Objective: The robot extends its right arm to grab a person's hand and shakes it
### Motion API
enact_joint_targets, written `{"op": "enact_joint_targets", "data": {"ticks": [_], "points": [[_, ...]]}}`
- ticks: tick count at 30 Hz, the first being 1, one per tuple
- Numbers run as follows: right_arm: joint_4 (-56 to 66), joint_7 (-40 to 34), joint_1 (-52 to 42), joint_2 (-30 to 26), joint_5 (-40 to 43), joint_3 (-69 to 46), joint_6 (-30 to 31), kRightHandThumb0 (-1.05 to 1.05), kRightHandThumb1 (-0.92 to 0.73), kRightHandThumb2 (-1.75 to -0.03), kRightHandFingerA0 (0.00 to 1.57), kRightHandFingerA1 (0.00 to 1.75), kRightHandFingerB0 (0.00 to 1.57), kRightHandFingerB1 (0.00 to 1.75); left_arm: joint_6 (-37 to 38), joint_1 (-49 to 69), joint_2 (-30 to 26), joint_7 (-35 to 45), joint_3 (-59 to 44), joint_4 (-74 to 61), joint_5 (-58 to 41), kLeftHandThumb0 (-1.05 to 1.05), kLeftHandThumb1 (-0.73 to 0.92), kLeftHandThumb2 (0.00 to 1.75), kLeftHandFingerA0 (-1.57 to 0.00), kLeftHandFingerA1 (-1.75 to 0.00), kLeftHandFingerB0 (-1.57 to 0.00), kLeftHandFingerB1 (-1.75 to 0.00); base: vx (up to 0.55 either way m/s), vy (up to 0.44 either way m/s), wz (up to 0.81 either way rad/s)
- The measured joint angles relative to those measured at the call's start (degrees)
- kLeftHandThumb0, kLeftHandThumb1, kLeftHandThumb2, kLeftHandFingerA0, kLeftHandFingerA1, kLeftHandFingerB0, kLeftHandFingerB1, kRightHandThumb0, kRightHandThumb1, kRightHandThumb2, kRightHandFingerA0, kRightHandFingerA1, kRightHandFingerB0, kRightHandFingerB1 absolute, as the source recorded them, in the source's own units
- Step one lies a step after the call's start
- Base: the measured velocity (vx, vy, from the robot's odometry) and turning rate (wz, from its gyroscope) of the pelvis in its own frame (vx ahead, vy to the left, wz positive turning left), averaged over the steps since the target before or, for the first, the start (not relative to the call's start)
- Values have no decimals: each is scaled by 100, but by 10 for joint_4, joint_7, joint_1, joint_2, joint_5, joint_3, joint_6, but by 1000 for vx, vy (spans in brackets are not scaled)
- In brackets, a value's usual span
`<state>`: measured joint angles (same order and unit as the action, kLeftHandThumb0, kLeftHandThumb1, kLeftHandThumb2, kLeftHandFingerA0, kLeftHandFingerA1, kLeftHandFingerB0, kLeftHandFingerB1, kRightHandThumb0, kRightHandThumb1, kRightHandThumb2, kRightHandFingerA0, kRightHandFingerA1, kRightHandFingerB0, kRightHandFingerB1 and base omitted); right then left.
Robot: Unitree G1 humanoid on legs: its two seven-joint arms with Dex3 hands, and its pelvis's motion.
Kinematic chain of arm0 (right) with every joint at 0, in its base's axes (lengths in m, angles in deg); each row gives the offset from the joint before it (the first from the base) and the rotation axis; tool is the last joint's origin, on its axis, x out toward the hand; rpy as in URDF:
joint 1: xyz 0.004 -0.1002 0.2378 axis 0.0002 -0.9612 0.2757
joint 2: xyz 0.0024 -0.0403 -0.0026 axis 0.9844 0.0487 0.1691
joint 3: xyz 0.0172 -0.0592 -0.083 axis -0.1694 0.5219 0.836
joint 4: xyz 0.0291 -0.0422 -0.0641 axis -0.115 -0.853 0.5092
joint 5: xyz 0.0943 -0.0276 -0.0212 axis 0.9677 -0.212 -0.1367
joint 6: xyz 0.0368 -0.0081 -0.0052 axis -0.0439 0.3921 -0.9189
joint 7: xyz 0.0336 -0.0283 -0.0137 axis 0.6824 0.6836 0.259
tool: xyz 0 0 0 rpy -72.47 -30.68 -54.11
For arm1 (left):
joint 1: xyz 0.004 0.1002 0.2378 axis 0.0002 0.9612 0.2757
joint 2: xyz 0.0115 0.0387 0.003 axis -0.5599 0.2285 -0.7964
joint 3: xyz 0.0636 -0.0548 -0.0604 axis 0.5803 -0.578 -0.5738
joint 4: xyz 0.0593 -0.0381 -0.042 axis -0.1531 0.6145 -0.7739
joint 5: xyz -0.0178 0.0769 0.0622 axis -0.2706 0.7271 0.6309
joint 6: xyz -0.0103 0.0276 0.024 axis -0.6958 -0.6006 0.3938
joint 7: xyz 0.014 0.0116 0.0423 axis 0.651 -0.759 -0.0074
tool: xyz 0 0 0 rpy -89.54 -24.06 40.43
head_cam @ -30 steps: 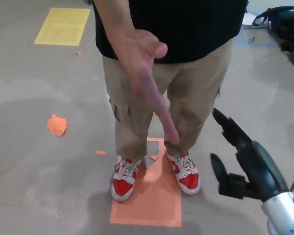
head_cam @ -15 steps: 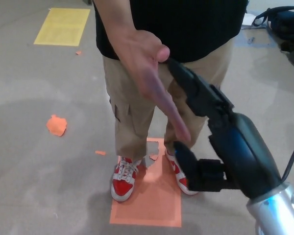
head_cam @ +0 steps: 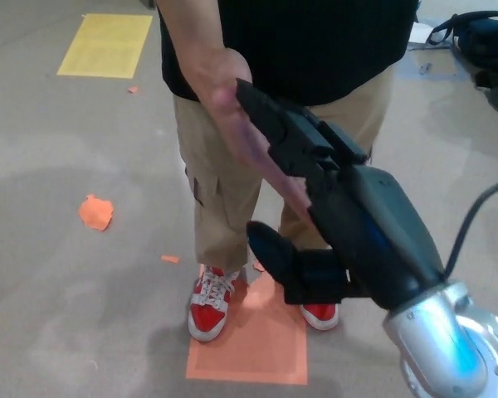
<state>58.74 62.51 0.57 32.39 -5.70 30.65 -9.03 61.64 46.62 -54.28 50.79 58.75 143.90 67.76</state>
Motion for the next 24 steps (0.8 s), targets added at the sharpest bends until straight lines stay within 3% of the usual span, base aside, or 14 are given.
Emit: {"op": "enact_joint_targets", "data": {"ticks": [24], "points": [[-104,12,54,2,-51,-18,72,-94,-78,-115,0,14,0,11,1,0,0,-1,4,0,1,-63,90,67,-36,-34,-32,-34,0,0,0]]}}
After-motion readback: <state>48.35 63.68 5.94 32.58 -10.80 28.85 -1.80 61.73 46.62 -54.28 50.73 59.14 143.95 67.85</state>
